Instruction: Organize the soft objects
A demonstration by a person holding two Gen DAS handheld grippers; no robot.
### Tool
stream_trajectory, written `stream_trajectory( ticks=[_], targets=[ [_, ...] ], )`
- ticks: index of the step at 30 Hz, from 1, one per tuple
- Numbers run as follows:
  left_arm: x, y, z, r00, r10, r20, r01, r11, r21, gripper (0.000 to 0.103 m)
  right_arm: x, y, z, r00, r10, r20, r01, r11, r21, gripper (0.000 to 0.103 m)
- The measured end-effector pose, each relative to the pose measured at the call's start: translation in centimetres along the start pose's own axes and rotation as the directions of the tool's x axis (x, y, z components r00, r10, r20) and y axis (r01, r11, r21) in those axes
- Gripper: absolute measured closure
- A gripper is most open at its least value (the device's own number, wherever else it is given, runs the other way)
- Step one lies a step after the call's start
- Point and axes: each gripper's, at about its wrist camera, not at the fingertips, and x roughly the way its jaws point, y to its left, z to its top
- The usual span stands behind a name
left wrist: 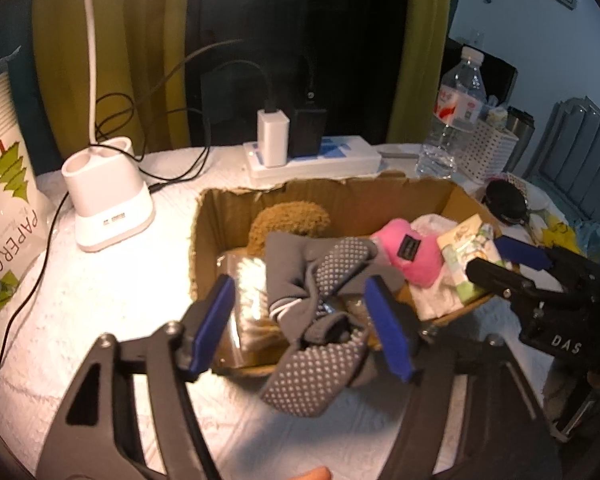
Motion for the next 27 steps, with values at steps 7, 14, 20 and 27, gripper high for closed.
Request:
stream_trajectory(
  ticks=[7,14,20,27],
  targets=[
    [-2.4,-0.2,-0.1,0.999,0.010,0.037,-0.010,1.000,-0.007,0.031,-1.9,0.5,0.2,1.000,-0.005,0.027,0.005,1.000,-0.004,0.037],
    [-4.8,-0.6,-0.5,0.998,-0.006,0.068,0.006,1.000,-0.002,0.030,-4.0,1.2,-0.2,0.999,-0.014,0.052,0.015,1.000,-0.011,0.037],
    [-7.2,-1.1,-0.8,0.994,-0.026,0.102,0.027,1.000,-0.012,0.017,-6.3,1.8,-0.6,0.996,-0.026,0.080,0.027,1.000,-0.016,0.037],
    [-10.4,-2.0,-1.6,0.989,-0.039,0.141,0.039,0.999,0.002,0.015,-9.2,2.6,-1.0,0.993,-0.036,0.115,0.039,0.999,-0.027,0.037]
  ],
)
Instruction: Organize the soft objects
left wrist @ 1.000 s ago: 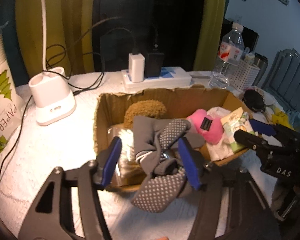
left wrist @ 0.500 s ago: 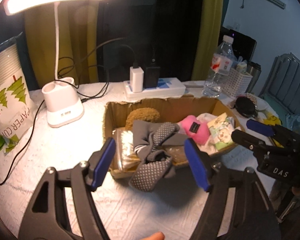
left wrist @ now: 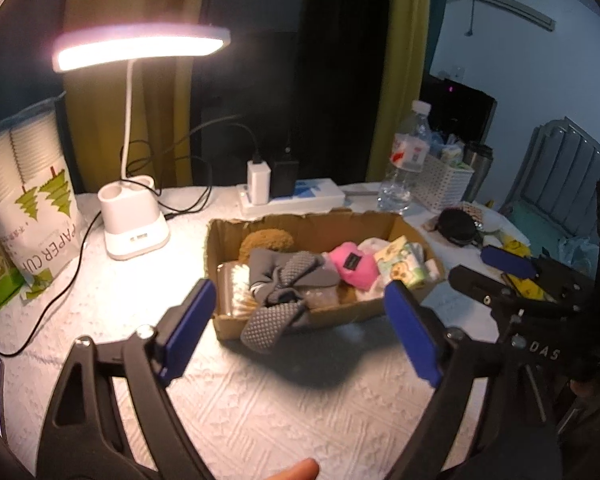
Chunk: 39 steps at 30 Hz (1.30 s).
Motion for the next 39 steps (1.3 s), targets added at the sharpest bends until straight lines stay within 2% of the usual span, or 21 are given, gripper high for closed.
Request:
stream_trajectory(
  ticks=[5,14,18,21,25,32,39],
  targets=[
    [-2.4,-0.7,-0.3,1.000,0.001,0.028,-0.001,1.000,0.010,0.011,-2.6,0.4,-0.2,0.999,-0.007,0.035,0.008,1.000,-0.002,0.037],
    [-6.2,-1.9,-0.7,0.998,0.011,0.060,-0.013,0.999,0.033,0.010,-7.1,1.0,-0.3,0.995,-0.033,0.096,0.033,0.999,-0.004,0.037],
    [-8.1,-2.5,-0.6,0.997,0.015,0.079,-0.019,0.999,0.047,0.010,-9.5,1.3,-0.3,0.990,-0.043,0.136,0.044,0.999,-0.004,0.021],
    [-9.7,-2.8,-0.4,0.994,0.027,0.108,-0.032,0.998,0.046,0.010,-11.3,1.6,-0.2,0.986,-0.046,0.163,0.046,0.999,0.002,0.020],
    [-11.5,-3.3,0.0,0.986,0.099,0.134,-0.107,0.993,0.053,0.009,-13.4,2.0,-0.2,0.980,-0.059,0.190,0.059,0.998,0.007,0.017],
    [-14.8,-4.3,0.8,0.978,0.069,0.197,-0.087,0.993,0.084,0.009,-16.8,1.9,0.0,0.968,-0.079,0.238,0.076,0.997,0.022,0.015],
    [-16.8,-5.2,1.6,0.973,0.048,0.224,-0.071,0.993,0.095,0.009,-18.7,1.8,0.4,0.960,-0.090,0.266,0.088,0.996,0.019,0.015]
  ],
)
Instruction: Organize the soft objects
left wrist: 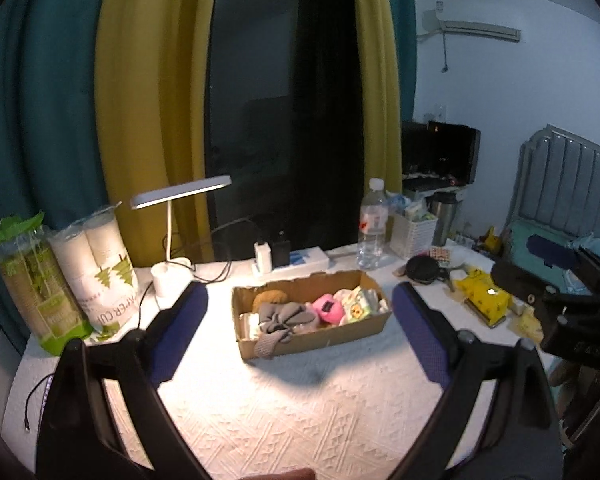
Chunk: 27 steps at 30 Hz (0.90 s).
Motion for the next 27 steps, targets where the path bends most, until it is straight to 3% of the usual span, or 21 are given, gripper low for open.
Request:
stream_trajectory(
  ticks=[27],
  targets=[
    [-1.5,0.2,0.5,0.999,0.008,0.052,-0.007,1.000,-0.012,0.009,-0.5,-0.5,0.0,1.000,-0.016,0.001,0.016,1.000,0.000,0.015]
  ],
)
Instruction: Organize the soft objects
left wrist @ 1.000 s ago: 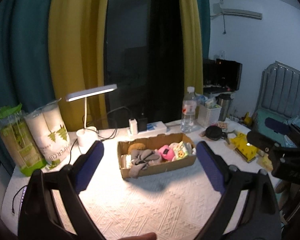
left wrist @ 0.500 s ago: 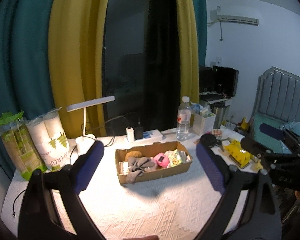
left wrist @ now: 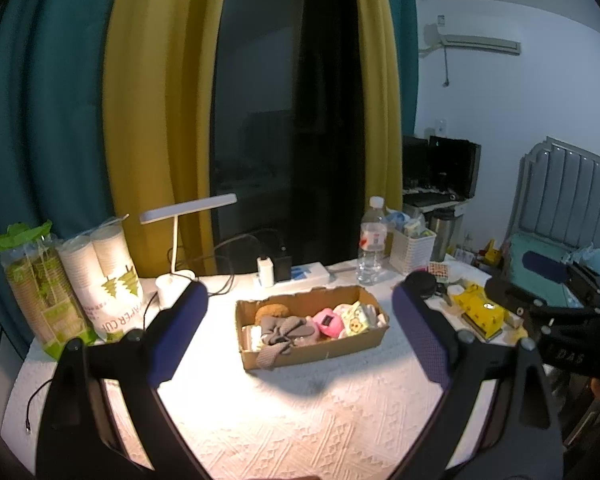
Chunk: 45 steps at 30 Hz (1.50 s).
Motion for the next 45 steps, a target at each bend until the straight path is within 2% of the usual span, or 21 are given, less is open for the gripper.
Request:
stream_trajectory(
  ticks=[45],
  targets=[
    [0.25,-0.03,0.05,1.000,0.006,-0.009,-0.006,1.000,0.005,0.009,-0.51,0.56,0.63,1.000,-0.001,0.018,0.001,1.000,-0.007,0.015]
  ],
)
